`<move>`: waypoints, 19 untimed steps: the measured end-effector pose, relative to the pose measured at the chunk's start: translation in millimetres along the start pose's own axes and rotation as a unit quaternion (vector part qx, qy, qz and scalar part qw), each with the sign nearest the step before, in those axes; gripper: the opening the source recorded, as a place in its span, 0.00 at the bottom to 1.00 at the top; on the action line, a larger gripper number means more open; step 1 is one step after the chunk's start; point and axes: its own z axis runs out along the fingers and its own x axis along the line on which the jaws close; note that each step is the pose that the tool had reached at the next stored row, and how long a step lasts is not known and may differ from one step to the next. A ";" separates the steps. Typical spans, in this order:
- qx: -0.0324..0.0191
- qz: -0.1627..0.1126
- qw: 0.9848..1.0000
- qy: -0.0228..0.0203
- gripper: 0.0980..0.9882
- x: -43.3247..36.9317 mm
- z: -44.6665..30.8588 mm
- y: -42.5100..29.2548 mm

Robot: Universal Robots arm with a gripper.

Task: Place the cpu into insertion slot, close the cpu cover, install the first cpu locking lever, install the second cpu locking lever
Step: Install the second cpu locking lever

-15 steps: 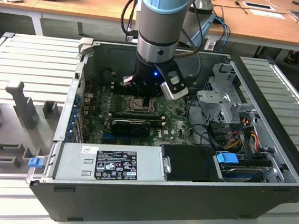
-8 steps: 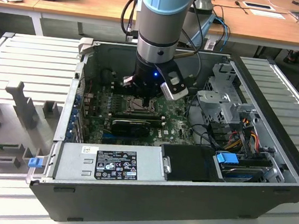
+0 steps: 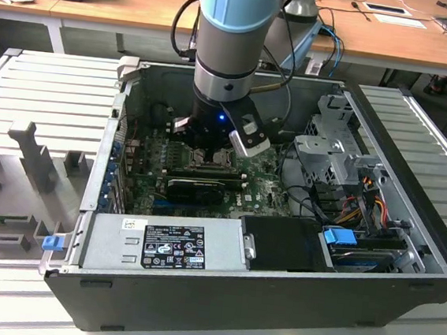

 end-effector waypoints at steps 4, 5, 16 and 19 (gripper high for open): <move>-0.001 0.000 1.000 0.000 0.01 7.0 4.3 -0.6; -0.002 -0.001 1.000 0.000 0.01 7.7 6.7 -1.0; -0.019 -0.001 1.000 -0.001 0.01 17.9 18.1 -6.5; -0.025 -0.001 1.000 -0.002 0.01 20.6 20.2 -7.7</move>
